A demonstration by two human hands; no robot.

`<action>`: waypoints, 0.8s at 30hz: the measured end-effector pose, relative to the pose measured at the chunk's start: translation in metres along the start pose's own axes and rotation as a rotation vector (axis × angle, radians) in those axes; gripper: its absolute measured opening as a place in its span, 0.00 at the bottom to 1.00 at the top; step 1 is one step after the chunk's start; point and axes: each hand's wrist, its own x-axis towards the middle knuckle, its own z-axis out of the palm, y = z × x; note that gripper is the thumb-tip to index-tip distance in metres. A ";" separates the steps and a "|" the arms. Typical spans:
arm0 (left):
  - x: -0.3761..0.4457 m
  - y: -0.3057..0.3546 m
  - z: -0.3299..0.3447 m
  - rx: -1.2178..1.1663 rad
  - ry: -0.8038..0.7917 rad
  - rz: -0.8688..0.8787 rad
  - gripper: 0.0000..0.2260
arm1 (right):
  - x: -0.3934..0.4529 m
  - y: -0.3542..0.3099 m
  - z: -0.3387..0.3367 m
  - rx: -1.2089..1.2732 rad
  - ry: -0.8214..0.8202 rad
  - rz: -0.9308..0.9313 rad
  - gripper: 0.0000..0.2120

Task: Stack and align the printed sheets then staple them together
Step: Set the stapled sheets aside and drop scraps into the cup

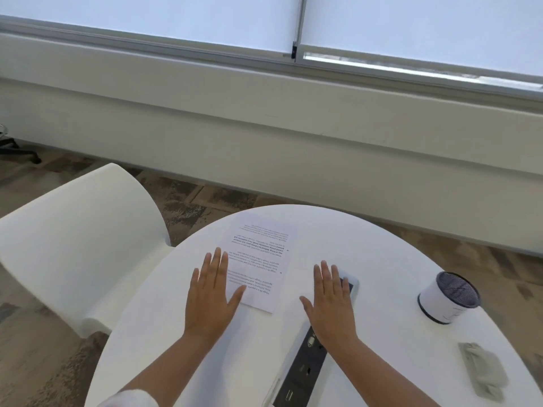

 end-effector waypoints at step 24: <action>-0.053 0.129 -0.070 0.071 0.101 0.301 0.34 | -0.095 0.092 -0.103 -0.091 0.302 0.065 0.36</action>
